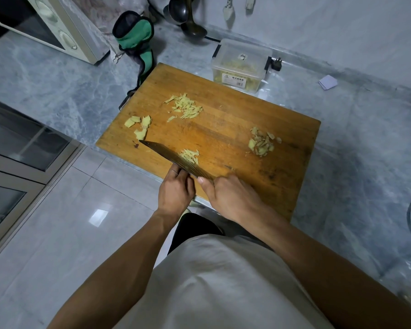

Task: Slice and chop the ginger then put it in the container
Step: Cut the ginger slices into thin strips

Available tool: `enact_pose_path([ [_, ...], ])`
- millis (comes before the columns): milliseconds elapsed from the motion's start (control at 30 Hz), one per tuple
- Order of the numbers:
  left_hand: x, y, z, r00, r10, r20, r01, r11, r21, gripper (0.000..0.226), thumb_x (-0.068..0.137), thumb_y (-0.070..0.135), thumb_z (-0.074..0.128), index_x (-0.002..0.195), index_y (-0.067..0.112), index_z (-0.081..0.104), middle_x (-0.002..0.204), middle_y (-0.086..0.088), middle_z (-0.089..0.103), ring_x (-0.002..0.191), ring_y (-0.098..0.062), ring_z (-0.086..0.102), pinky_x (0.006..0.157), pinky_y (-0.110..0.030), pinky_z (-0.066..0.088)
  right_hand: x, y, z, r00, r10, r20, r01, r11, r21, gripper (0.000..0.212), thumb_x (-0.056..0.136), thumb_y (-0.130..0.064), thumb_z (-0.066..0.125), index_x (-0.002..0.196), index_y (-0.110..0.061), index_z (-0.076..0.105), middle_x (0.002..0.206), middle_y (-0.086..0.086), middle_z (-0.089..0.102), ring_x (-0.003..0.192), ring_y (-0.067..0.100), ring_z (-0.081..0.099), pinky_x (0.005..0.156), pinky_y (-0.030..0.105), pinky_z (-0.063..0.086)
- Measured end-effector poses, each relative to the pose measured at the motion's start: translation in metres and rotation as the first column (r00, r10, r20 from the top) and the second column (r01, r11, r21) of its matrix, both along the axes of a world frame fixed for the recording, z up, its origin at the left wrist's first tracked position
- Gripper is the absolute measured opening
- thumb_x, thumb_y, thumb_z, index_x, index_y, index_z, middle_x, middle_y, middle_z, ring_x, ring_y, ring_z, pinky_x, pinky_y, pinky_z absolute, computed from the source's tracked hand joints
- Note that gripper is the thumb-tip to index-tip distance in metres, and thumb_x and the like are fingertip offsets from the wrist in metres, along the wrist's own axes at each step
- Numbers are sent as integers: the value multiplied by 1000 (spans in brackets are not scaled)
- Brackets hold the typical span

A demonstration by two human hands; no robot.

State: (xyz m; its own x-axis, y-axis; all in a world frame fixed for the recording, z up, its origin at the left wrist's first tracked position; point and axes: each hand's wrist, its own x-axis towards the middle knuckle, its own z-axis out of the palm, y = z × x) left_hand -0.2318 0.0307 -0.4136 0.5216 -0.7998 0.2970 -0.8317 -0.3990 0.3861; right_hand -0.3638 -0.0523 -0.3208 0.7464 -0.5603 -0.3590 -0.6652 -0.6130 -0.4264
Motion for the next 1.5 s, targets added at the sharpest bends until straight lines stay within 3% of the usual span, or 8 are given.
enact_pose_path([
  [233,0,0,-4,999,19,-42,-19,1000,-4,7,75,-2,66,69,1,63,85,-21,67,65,-33,66,44,-23,42,1,1,0,1000,0,18,0,1000,2,63,106,-55,23,72,-12,53,62,3,44,62,29,49,58,33,36],
  [400,4,0,-11,998,15,-65,-17,1000,-18,17,81,3,58,92,4,70,104,-17,68,91,-24,61,53,-27,48,-3,-2,-3,999,-4,33,4,1000,-5,64,106,-54,22,73,-11,55,59,1,48,49,17,45,45,31,28],
  [700,3,-1,-13,994,32,-102,-34,999,-16,18,82,1,58,95,4,70,111,-18,66,89,-29,62,53,-27,47,0,-6,-4,1000,8,4,-8,1000,13,64,106,-56,22,62,-15,45,59,4,48,52,22,47,48,31,28],
  [867,2,-1,-10,994,36,-103,-37,999,-14,11,80,1,59,87,2,68,107,-21,67,74,-36,66,51,-27,45,4,-4,-4,999,-7,-34,8,1000,10,64,106,-57,22,75,-12,56,63,4,46,62,29,49,58,32,35],
  [1033,2,1,-8,992,50,-115,-47,998,31,10,81,6,58,82,1,67,102,-22,66,69,-38,64,51,-28,45,12,-3,-11,1000,-2,-21,2,1000,-12,69,105,-58,22,93,-8,68,80,15,62,75,36,60,59,32,36],
  [1100,1,2,-5,991,53,-122,-48,998,49,4,80,3,64,80,1,68,100,-23,67,68,-39,66,51,-29,46,10,1,-12,1000,11,-1,-11,1000,-29,69,106,-57,23,95,-7,69,75,12,58,69,33,54,59,33,34],
  [1233,-2,1,-1,996,28,-85,-23,998,59,10,74,-5,74,80,1,69,100,-23,68,67,-35,66,48,-25,43,3,1,-8,1000,-6,24,6,1000,5,64,106,-56,23,84,-12,65,61,2,44,64,30,50,58,32,37],
  [1500,0,1,-3,996,31,-86,-27,999,47,15,78,-5,69,92,2,70,110,-21,66,79,-36,67,52,-24,42,4,-6,-3,1000,-3,0,3,999,36,69,106,-58,22,77,-9,62,62,4,50,60,28,51,57,32,38],
])
